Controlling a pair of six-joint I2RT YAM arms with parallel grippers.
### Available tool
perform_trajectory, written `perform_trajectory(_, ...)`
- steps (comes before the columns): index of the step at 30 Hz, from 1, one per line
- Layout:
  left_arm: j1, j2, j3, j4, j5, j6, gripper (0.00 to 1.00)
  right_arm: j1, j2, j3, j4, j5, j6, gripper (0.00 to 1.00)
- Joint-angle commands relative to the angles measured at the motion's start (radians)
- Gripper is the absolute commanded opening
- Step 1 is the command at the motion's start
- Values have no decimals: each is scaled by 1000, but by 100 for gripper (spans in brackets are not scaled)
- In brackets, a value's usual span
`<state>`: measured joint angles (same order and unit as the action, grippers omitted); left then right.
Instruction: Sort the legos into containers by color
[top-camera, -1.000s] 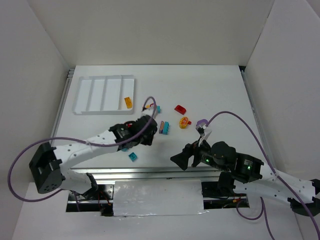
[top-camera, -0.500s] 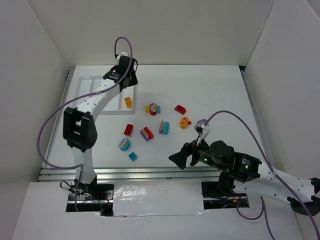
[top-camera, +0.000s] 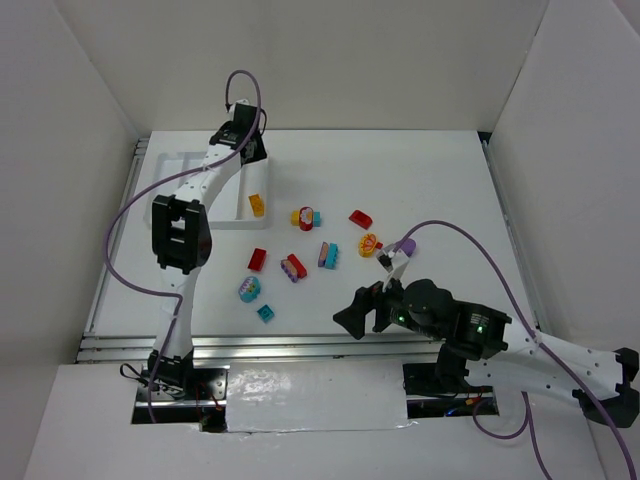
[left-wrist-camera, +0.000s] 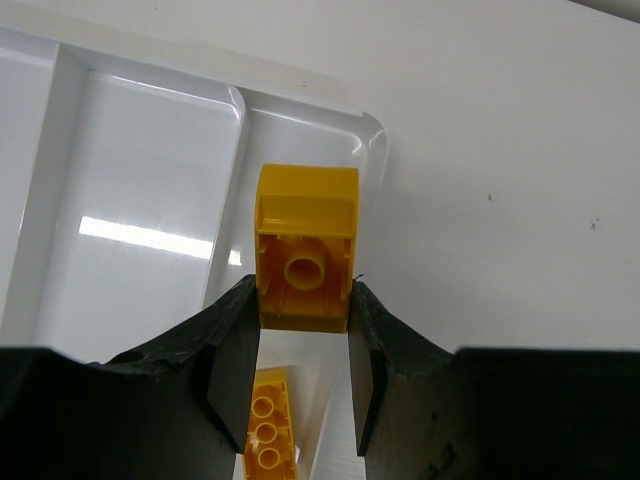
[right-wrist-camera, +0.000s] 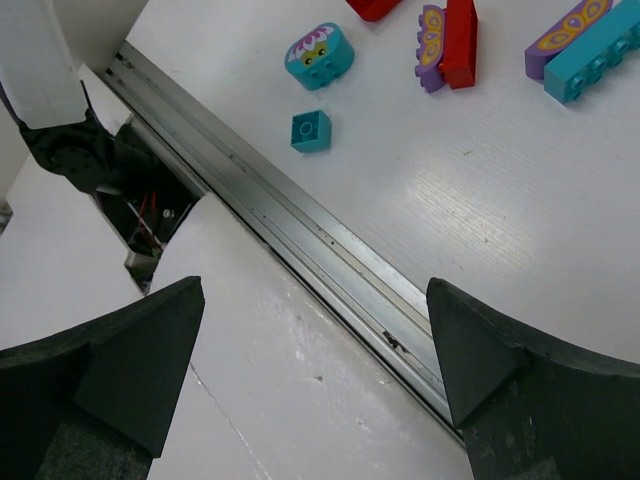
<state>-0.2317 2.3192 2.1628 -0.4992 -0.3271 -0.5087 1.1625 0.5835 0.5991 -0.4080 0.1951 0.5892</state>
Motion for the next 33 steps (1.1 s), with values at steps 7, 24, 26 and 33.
perform_trajectory(7,-8,26,-9,51,-7,13,82,6,4,44,29,36,-20,100)
perform_trajectory(24,-207,-947,-774,37,44,-94,99,-458,441,229,-141,168,121,100)
perform_trajectory(26,-297,-1080,-852,7,20,-119,100,-516,548,279,-137,190,113,100)
perform_trajectory(33,-389,-1359,-1144,-70,144,-91,100,-598,860,436,-109,195,107,99)
